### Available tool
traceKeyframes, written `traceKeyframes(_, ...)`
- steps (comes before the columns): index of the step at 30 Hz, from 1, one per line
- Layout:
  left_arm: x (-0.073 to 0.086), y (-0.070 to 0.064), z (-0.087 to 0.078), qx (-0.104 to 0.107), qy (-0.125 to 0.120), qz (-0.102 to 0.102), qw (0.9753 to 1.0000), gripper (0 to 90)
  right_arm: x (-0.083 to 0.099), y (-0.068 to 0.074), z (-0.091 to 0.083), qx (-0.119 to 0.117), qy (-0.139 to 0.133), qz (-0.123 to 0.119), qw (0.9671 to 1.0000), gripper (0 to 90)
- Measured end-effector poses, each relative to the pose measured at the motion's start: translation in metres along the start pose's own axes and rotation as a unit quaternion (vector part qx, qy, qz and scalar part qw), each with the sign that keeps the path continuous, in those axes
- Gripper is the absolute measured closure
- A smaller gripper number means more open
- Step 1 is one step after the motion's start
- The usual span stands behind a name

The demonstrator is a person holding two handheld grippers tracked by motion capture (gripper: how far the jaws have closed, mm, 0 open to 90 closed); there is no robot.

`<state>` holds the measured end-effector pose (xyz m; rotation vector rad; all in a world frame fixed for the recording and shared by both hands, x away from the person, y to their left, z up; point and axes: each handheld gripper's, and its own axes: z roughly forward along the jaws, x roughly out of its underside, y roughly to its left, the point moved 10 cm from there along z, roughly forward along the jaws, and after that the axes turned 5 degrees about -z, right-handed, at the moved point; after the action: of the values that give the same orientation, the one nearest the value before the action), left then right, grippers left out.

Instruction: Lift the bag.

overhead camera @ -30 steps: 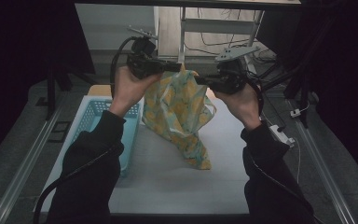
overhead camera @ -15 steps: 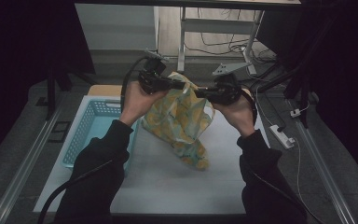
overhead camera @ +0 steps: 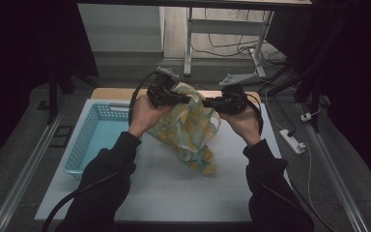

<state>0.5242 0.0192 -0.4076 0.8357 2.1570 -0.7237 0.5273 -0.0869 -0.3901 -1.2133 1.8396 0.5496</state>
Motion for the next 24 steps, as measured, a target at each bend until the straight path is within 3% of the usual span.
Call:
traceKeyframes(6,0.005,0.002,-0.006,-0.008,-0.008,0.01,0.9999,69.0,-0.002,0.002,-0.002,0.006,0.0,-0.001,1.0,74.1)
traceKeyframes(10,0.007,0.002,-0.013,-0.002,-0.017,0.007,0.9998,57.9,-0.005,0.005,-0.002,0.011,0.001,-0.003,0.9999,66.8)
traceKeyframes(13,0.01,0.002,-0.017,-0.019,-0.02,0.02,0.9994,48.1,-0.007,0.007,-0.003,0.01,-0.003,-0.002,0.9999,61.9)
traceKeyframes(24,0.025,0.0,-0.032,-0.033,-0.039,0.037,0.998,25.1,-0.004,0.015,-0.004,0.01,-0.016,0.007,0.9998,42.1)
